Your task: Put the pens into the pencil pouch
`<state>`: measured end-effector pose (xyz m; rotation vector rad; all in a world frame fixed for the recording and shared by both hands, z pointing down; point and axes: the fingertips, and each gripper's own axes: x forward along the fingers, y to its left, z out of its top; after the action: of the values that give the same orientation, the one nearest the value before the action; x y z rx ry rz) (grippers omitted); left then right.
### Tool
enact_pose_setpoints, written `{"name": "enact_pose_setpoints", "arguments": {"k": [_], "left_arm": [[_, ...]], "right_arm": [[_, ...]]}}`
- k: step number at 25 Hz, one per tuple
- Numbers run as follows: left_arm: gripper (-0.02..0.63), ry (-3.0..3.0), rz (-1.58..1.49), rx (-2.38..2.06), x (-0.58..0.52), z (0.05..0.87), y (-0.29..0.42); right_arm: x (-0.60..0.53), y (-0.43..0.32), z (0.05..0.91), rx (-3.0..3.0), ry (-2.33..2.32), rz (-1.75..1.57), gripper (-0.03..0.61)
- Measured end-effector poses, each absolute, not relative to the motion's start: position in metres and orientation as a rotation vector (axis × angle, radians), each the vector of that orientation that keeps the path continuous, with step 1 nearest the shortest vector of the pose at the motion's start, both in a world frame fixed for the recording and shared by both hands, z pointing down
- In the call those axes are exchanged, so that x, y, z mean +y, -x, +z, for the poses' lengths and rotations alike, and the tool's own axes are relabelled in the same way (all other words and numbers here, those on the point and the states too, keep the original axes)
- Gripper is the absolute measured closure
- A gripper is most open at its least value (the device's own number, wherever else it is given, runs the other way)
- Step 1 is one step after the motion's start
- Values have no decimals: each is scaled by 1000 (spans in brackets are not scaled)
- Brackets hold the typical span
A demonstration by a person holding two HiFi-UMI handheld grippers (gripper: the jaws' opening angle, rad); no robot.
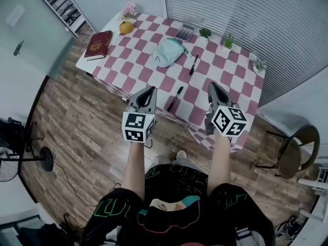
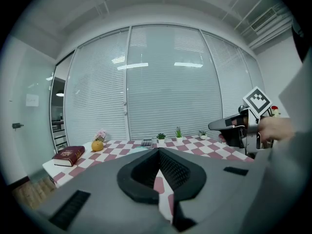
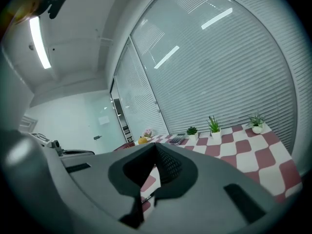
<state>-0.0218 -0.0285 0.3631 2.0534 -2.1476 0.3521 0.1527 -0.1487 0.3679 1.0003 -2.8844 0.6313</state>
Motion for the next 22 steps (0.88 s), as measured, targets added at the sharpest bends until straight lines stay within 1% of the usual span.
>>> {"name": "enact_pose_setpoints", "arguments": {"k": [7, 14, 22], "left_arm": [[615, -2040, 353, -2127, -59, 367, 41], [615, -2075, 403, -2031, -118, 387, 61], [614, -2100, 523, -1915, -178, 415, 91]], "right_arm": [[-164, -142, 370, -2871, -966, 604, 580], [-200, -139, 385, -2811, -1048, 631, 580], [-230, -102, 416, -2734, -1058, 684, 580]]}}
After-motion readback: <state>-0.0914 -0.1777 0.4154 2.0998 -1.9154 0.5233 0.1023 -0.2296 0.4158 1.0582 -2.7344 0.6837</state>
